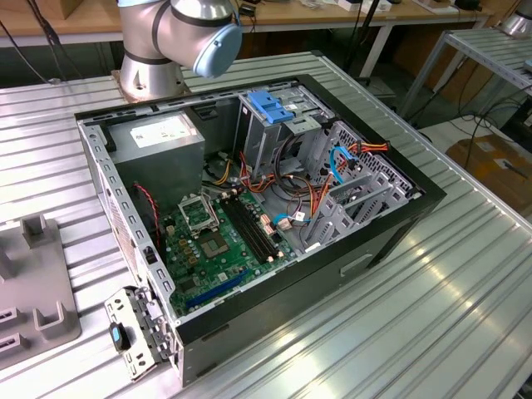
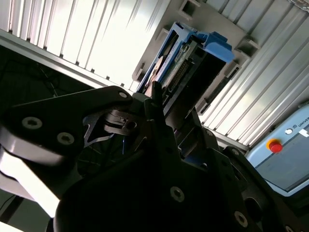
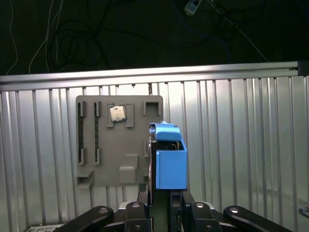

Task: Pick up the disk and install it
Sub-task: 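Pick up the disk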

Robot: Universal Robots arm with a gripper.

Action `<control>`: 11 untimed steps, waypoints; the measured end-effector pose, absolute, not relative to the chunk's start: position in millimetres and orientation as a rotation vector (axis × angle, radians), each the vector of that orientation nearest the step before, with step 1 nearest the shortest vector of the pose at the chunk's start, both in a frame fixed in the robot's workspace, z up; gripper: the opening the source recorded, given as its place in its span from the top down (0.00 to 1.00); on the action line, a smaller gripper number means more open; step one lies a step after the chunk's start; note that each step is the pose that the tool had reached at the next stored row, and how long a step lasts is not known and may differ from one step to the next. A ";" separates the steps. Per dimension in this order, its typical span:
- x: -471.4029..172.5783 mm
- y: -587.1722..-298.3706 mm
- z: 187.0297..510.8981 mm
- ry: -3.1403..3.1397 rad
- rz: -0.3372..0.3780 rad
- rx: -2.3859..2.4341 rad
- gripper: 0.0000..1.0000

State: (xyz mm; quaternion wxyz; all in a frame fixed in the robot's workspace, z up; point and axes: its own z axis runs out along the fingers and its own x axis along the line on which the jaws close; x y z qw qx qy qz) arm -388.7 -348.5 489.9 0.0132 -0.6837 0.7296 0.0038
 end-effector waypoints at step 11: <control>-355.3 -348.5 489.9 2.273 0.012 -2.130 0.65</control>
